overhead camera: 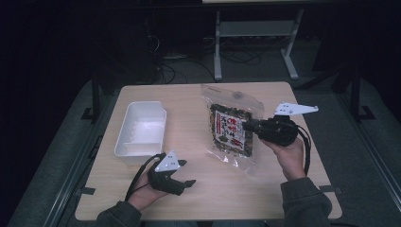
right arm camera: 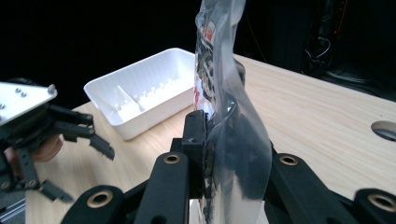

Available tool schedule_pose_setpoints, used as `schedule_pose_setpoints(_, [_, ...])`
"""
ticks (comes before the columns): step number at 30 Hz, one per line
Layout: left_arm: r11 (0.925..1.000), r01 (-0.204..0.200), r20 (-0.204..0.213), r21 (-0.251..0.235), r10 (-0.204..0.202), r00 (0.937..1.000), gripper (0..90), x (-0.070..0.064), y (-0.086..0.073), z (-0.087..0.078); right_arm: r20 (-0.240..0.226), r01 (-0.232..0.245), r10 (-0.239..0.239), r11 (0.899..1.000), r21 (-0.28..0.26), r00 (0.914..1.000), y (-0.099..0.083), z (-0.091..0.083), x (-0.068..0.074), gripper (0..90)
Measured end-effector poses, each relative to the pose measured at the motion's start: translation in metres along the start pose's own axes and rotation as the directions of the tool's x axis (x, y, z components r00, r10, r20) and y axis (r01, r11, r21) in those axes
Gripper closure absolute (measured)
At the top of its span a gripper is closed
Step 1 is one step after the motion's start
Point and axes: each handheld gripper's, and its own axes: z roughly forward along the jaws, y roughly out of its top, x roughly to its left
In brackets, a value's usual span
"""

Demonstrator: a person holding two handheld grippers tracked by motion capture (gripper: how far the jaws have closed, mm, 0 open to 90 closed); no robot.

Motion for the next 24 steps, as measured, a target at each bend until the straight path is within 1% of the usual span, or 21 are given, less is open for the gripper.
schedule_pose_setpoints(3, [1.0000, -0.003, -0.009, 0.004, 0.003, 1.0000, 23.7, 0.000, -0.003, -0.002, 0.010, 0.001, -0.001, 1.000, -0.003, 1.0000, 0.004, 0.003, 0.002, 75.1])
schedule_pose_setpoints(4, [0.9999, -0.004, -0.013, 0.009, 0.004, 0.9999, 22.6, -0.001, -0.004, -0.003, 0.020, -0.001, 0.001, 1.000, -0.010, 0.9998, 0.008, 0.008, 0.004, 75.1])
schedule_pose_setpoints(7, [0.9998, -0.010, -0.019, 0.020, 0.010, 0.9998, 21.7, -0.001, -0.009, -0.006, 0.024, -0.004, 0.005, 1.000, -0.020, 0.9997, 0.012, 0.012, 0.006, 75.1])
schedule_pose_setpoints(9, [0.9996, -0.013, -0.020, 0.025, 0.014, 0.9997, 21.0, -0.002, -0.011, -0.008, 0.026, -0.011, 0.012, 1.000, -0.028, 0.9996, 0.016, 0.017, 0.008, 75.1])
schedule_pose_setpoints(10, [0.9996, -0.014, -0.021, 0.025, 0.014, 0.9997, 20.7, -0.002, -0.012, -0.009, 0.032, -0.008, 0.009, 1.000, -0.026, 0.9994, 0.020, 0.023, 0.011, 75.1])
schedule_pose_setpoints(12, [0.9994, -0.017, -0.021, 0.030, 0.018, 0.9996, 20.6, -0.003, -0.014, -0.010, 0.036, -0.009, 0.010, 1.000, -0.023, 0.9993, 0.022, 0.027, 0.012, 75.1])
schedule_pose_setpoints(13, [0.9994, -0.018, -0.023, 0.031, 0.019, 0.9996, 20.4, -0.004, -0.016, -0.011, 0.045, -0.008, 0.009, 1.000, -0.021, 0.9989, 0.026, 0.033, 0.014, 75.1])
schedule_pose_setpoints(14, [0.9992, -0.021, -0.025, 0.034, 0.022, 0.9995, 20.4, -0.004, -0.017, -0.012, 0.045, -0.008, 0.009, 1.000, -0.021, 0.9989, 0.026, 0.033, 0.014, 75.1])
schedule_pose_setpoints(18, [0.9993, -0.021, -0.025, 0.030, 0.021, 0.9995, 20.3, -0.006, -0.020, -0.017, 0.053, -0.014, 0.015, 1.000, -0.026, 0.9985, 0.034, 0.044, 0.018, 75.1])
schedule_pose_setpoints(19, [0.9992, -0.023, -0.025, 0.032, 0.023, 0.9994, 20.2, -0.006, -0.020, -0.018, 0.057, -0.016, 0.018, 0.999, -0.030, 0.9982, 0.037, 0.050, 0.020, 75.1])
schedule_pose_setpoints(22, [0.9992, -0.021, -0.025, 0.033, 0.022, 0.9995, 20.1, -0.006, -0.023, -0.021, 0.059, -0.018, 0.020, 0.999, -0.030, 0.9980, 0.040, 0.054, 0.021, 75.1])
schedule_pose_setpoints(24, [0.9990, -0.021, -0.027, 0.039, 0.022, 0.9994, 20.0, -0.006, -0.026, -0.022, 0.069, -0.018, 0.021, 0.999, -0.036, 0.9974, 0.044, 0.061, 0.023, 75.1])
